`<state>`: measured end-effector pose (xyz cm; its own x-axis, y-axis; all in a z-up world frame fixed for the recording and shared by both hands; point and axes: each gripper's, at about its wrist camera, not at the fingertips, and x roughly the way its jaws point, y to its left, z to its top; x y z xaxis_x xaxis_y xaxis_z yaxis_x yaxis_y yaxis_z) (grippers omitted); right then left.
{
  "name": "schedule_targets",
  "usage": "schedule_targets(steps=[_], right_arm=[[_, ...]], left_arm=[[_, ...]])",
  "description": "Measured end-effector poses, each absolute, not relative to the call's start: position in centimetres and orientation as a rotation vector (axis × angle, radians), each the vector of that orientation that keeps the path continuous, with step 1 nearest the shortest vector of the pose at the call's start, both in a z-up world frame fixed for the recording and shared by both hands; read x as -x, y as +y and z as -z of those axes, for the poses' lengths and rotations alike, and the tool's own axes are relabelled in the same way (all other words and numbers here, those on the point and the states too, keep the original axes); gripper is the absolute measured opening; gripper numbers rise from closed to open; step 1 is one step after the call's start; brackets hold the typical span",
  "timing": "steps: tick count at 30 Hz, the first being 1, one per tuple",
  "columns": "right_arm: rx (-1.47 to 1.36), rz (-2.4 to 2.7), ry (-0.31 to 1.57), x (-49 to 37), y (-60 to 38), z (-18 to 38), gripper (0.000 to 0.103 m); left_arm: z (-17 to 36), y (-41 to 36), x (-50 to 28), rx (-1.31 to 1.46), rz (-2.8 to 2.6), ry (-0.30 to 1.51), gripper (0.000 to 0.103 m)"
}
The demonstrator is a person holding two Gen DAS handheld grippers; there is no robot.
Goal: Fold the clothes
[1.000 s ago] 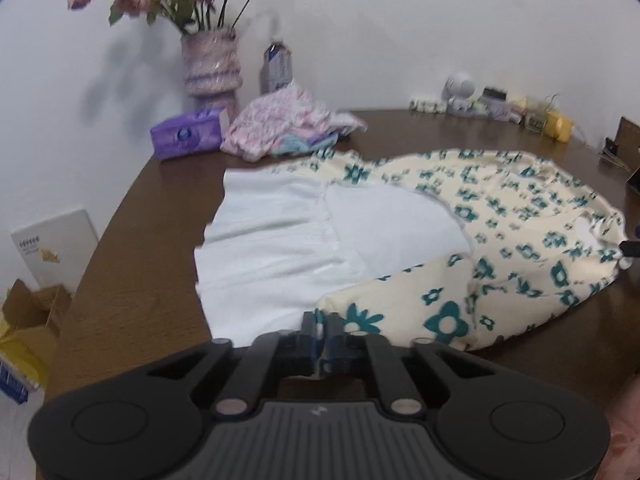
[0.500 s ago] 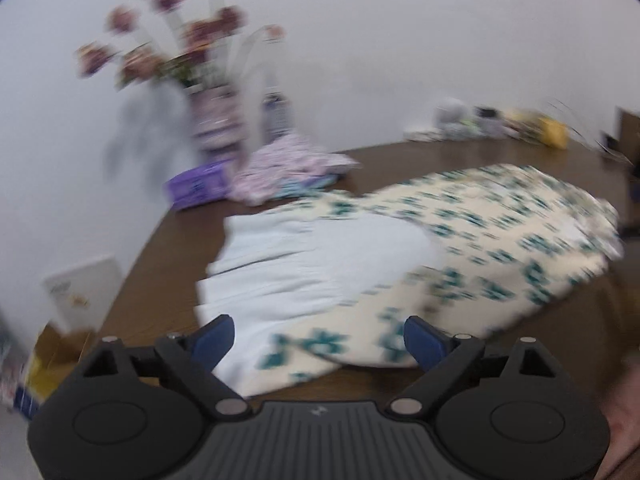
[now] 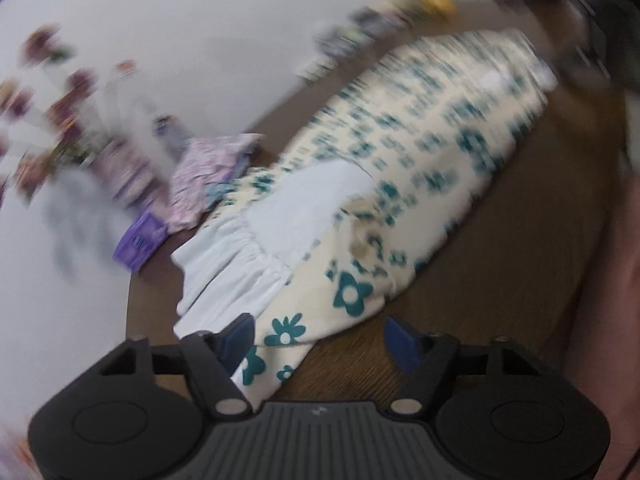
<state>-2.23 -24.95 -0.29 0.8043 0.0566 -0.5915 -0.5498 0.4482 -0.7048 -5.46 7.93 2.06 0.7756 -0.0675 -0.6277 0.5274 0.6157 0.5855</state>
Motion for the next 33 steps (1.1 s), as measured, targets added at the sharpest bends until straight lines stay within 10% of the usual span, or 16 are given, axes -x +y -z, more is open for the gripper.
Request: schedule_targets(steps=[8, 17, 33], right_arm=[[1.465, -0.524, 0.463, 1.1, -23.3, 2.1, 0.085], [1.496, -0.585, 0.508, 1.6, -22.8, 3.5, 0.020], [0.873, -0.771, 0.784, -5.6, -27.4, -5.3, 0.008]], left_arm=[[-0.6, 6.2, 3.4, -1.075, 0.476, 0.591, 0.042], [-0.1, 6.8, 3.5, -1.053, 0.501, 0.557, 0.021], [-7.8, 11.3, -3.6, -0.629, 0.735, 0.740, 0.003]])
